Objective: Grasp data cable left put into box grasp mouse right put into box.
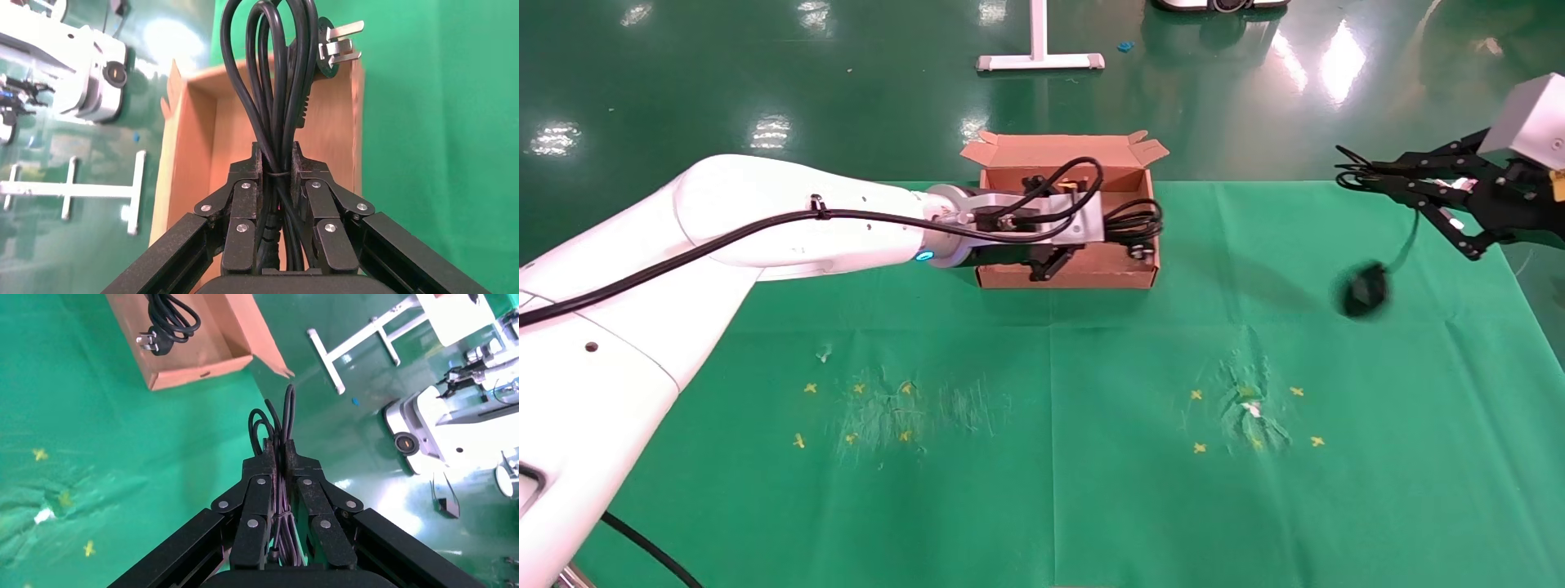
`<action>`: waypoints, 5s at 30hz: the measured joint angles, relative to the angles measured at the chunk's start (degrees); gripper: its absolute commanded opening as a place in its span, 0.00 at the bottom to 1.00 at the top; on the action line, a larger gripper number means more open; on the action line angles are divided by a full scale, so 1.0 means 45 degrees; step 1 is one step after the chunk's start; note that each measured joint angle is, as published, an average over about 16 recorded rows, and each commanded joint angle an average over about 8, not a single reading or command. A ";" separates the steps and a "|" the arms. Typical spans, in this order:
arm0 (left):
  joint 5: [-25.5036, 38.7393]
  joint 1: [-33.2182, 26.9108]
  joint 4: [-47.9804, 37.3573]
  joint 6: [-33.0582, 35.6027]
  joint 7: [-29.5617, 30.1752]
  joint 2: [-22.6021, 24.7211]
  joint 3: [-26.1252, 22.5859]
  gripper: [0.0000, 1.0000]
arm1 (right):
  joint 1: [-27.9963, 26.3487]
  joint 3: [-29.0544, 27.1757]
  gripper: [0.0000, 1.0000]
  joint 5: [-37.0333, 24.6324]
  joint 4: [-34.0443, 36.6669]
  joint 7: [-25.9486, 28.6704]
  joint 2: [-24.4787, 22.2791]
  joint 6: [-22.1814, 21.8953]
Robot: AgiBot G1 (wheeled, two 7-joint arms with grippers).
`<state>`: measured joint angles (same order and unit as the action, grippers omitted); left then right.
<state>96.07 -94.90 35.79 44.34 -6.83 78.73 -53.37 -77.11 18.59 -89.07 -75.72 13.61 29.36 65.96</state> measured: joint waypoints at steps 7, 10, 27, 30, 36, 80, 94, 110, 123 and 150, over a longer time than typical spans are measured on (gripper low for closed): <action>-0.1561 -0.0306 -0.0253 -0.0392 -0.0331 -0.0010 -0.1355 1.00 | -0.0056 -0.0053 0.00 0.0090 0.0059 -0.0157 -0.0002 0.0005; -0.2076 -0.0430 -0.0376 -0.0540 -0.0437 -0.0016 -0.1841 1.00 | -0.0099 -0.0076 0.00 0.0148 0.0032 -0.0218 0.0034 0.0006; -0.4127 -0.1421 -0.1589 -0.0874 -0.1087 -0.1491 -0.2746 1.00 | -0.0484 -0.0192 0.00 0.0503 -0.0221 -0.0526 0.0466 -0.0078; -0.4306 -0.1524 -0.1356 -0.0828 -0.1086 -0.2197 -0.2627 1.00 | -0.0660 -0.0123 0.00 0.0559 -0.0257 -0.0549 0.0776 -0.0062; -0.4344 -0.1518 -0.0251 -0.0889 -0.0634 -0.3562 -0.2527 1.00 | -0.1248 0.0243 0.00 0.0463 -0.0310 -0.0477 0.1922 -0.0098; -0.2050 -0.1282 0.3654 -0.2224 0.3642 -0.5118 -0.3733 1.00 | -0.1507 0.3370 0.05 -0.4152 0.1970 -0.1902 0.7939 -0.3197; -0.1947 -0.1279 0.3760 -0.2264 0.3779 -0.5158 -0.3774 1.00 | -0.1031 0.3473 1.00 -0.4461 0.2359 -0.2047 0.7944 -0.3649; -0.1970 -0.1284 0.3730 -0.2264 0.3762 -0.5146 -0.3773 1.00 | -0.1074 0.3372 1.00 -0.4150 0.2262 -0.1979 0.7822 -0.3410; -0.1971 -0.1283 0.3727 -0.2265 0.3760 -0.5144 -0.3773 1.00 | -0.0325 0.2711 1.00 -0.1697 0.1960 -0.1752 0.6724 -0.2097; -0.2937 -0.0450 0.4172 -0.1172 0.3773 -0.5582 -0.2618 1.00 | 0.1761 0.0899 1.00 0.5030 0.1141 -0.1136 0.3706 0.1482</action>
<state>82.85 -96.93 54.57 39.06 10.15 53.60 -65.15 -69.18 22.64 -66.43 -70.59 8.50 46.04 72.62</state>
